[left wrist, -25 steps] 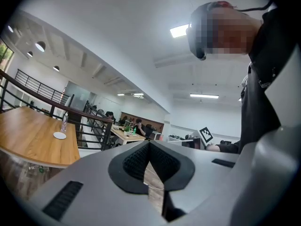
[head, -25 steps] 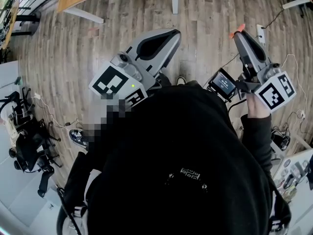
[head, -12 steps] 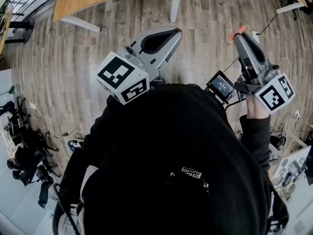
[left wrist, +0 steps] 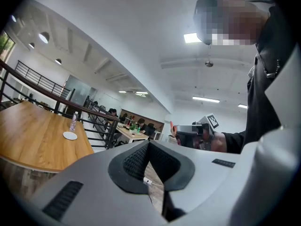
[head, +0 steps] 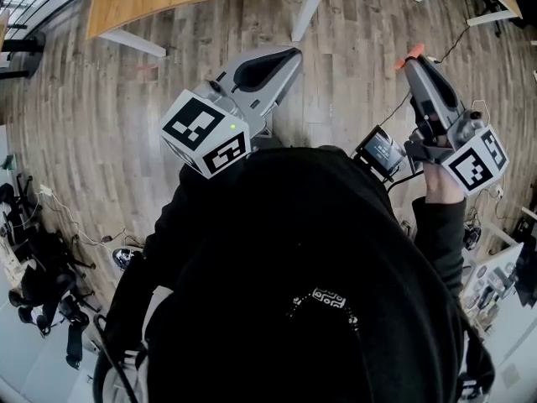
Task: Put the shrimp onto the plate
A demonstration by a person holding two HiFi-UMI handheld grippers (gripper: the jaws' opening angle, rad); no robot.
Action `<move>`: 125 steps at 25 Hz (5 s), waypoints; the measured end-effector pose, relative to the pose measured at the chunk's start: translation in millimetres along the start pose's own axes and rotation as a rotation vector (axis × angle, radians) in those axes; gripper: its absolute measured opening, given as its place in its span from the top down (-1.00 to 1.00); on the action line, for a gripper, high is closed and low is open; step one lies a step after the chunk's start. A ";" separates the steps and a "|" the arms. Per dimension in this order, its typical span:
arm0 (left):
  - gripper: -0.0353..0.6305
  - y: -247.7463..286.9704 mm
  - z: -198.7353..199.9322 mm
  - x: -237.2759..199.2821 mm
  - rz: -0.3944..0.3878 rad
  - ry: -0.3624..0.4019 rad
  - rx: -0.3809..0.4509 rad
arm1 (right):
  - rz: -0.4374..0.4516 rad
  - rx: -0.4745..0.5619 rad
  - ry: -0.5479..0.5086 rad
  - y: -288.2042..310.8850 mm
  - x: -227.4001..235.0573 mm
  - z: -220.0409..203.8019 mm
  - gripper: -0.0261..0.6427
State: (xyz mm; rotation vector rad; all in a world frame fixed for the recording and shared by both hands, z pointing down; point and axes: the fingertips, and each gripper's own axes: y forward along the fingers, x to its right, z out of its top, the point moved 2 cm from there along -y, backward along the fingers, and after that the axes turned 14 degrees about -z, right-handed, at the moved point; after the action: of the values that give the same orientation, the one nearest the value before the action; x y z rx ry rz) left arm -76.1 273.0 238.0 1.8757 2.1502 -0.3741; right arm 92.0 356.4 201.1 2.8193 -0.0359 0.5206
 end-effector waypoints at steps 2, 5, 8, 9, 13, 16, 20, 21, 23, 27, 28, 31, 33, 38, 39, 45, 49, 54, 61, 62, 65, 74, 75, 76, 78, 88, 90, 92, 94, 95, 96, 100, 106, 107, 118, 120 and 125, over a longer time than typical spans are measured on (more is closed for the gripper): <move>0.88 -9.9 0.4 -9.8 0.002 -0.010 0.006 | -0.003 -0.014 -0.002 9.6 -5.5 -0.5 0.72; 0.88 -22.7 0.1 -24.9 0.008 -0.011 0.004 | 0.003 -0.032 0.003 26.9 -10.6 -2.6 0.72; 0.88 -33.5 -2.8 -33.7 0.000 -0.004 -0.013 | 0.023 -0.046 0.010 45.7 -16.3 -4.6 0.72; 0.88 -36.8 -4.8 -36.1 -0.001 -0.004 -0.020 | 0.030 -0.052 0.012 51.9 -18.5 -5.8 0.72; 0.88 -46.6 -11.6 -42.4 0.011 -0.022 -0.020 | 0.068 -0.079 0.008 74.6 -24.6 -8.4 0.72; 0.88 -48.2 -18.9 -43.3 0.030 -0.031 -0.026 | 0.083 -0.065 0.003 84.5 -22.6 -5.1 0.72; 0.88 -59.9 -21.2 -52.4 0.096 -0.031 -0.027 | 0.121 -0.051 -0.013 102.9 -23.2 1.1 0.72; 0.88 -64.4 -17.8 -56.1 0.117 -0.030 -0.017 | 0.129 -0.054 -0.015 109.6 -24.0 2.8 0.72; 0.88 -72.7 -10.8 -63.2 0.156 -0.026 -0.001 | 0.144 -0.060 -0.020 123.3 -26.1 5.2 0.72; 0.88 -79.1 -4.8 -85.0 0.211 -0.010 -0.025 | 0.175 -0.069 -0.046 151.0 -23.5 11.3 0.72; 0.88 -79.7 -3.0 -92.4 0.229 -0.012 -0.033 | 0.185 -0.069 -0.048 157.2 -21.4 14.3 0.72; 0.88 -75.6 9.1 -112.4 0.269 -0.018 -0.023 | 0.206 -0.072 -0.049 175.9 -11.6 22.8 0.72; 0.88 -67.7 17.8 -118.7 0.278 -0.010 -0.004 | 0.215 -0.072 -0.044 185.2 -6.1 26.8 0.72; 0.88 -42.7 36.4 -135.5 0.277 0.000 -0.001 | 0.256 -0.058 -0.018 202.3 5.9 44.4 0.72; 0.88 -35.1 40.3 -139.3 0.275 -0.002 -0.002 | 0.263 -0.061 -0.013 205.6 11.4 48.1 0.72; 0.88 10.3 50.8 -158.5 0.248 0.040 -0.080 | 0.290 -0.061 0.009 228.8 48.8 64.4 0.72; 0.88 23.4 55.0 -175.7 0.247 0.047 -0.132 | 0.297 -0.051 0.052 242.2 77.4 67.7 0.72; 0.88 42.2 60.2 -196.9 0.279 0.032 -0.192 | 0.274 -0.057 0.105 247.9 108.7 63.0 0.72; 0.88 92.9 45.2 -212.0 0.230 0.026 -0.263 | 0.240 -0.075 0.095 261.8 153.0 54.1 0.72; 0.88 97.8 42.5 -212.7 0.225 0.028 -0.275 | 0.239 -0.080 0.104 262.8 156.8 51.2 0.72; 0.88 107.9 39.5 -213.4 0.202 0.047 -0.310 | 0.245 -0.099 0.151 265.4 161.7 39.5 0.72; 0.88 116.4 44.3 -235.4 0.080 0.041 -0.279 | 0.170 -0.051 0.141 278.7 163.3 53.2 0.72; 0.88 115.9 49.2 -241.0 0.058 0.044 -0.269 | 0.149 -0.042 0.132 278.7 161.9 57.7 0.72; 0.88 115.9 54.4 -247.9 0.037 0.048 -0.259 | 0.127 -0.033 0.125 280.2 161.1 62.2 0.72; 0.88 116.3 64.5 -264.0 0.006 0.052 -0.246 | 0.086 -0.014 0.117 286.5 160.3 70.9 0.72; 0.88 132.6 91.8 -319.3 -0.085 0.040 -0.230 | -0.045 0.033 0.127 303.6 174.8 96.9 0.72; 0.88 122.8 97.9 -333.1 -0.103 0.034 -0.241 | -0.060 0.035 0.131 318.2 165.5 100.9 0.72; 0.88 116.7 102.4 -346.6 -0.122 0.026 -0.248 | -0.077 0.034 0.131 331.1 159.1 105.6 0.72; 0.88 114.3 105.8 -357.5 -0.137 0.022 -0.247 | -0.092 0.034 0.116 340.6 155.3 110.3 0.72; 0.88 113.0 107.5 -362.3 -0.143 0.021 -0.246 | -0.099 0.033 0.113 344.6 153.6 111.4 0.72; 0.88 111.2 109.3 -366.9 -0.149 0.021 -0.244 | -0.104 0.032 0.113 348.2 151.9 111.7 0.72; 0.88 102.6 116.5 -388.4 -0.164 0.018 -0.234 | -0.123 0.033 0.100 367.0 143.4 117.9 0.72; 0.88 91.3 121.1 -413.3 -0.201 0.002 -0.225 | -0.151 0.031 0.110 394.6 132.3 122.5 0.72; 0.88 89.7 121.2 -416.4 -0.208 -0.002 -0.223 | -0.156 0.029 0.102 398.7 130.0 124.3 0.72; 0.88 76.2 115.5 -436.1 -0.268 -0.046 -0.189 | -0.183 -0.038 0.079 433.5 120.9 124.9 0.72; 0.88 75.1 111.9 -435.9 -0.267 -0.060 -0.185 | -0.175 -0.054 0.086 438.0 121.0 123.8 0.72; 0.88 62.5 106.7 -441.2 -0.237 -0.099 -0.168 | -0.140 -0.091 0.037 458.0 108.3 132.5 0.72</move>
State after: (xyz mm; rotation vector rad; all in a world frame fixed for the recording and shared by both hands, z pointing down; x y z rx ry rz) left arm 46.4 -164.6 296.6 1.4881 2.2646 -0.3137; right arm 205.6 -117.5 240.5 2.6981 0.1403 0.5246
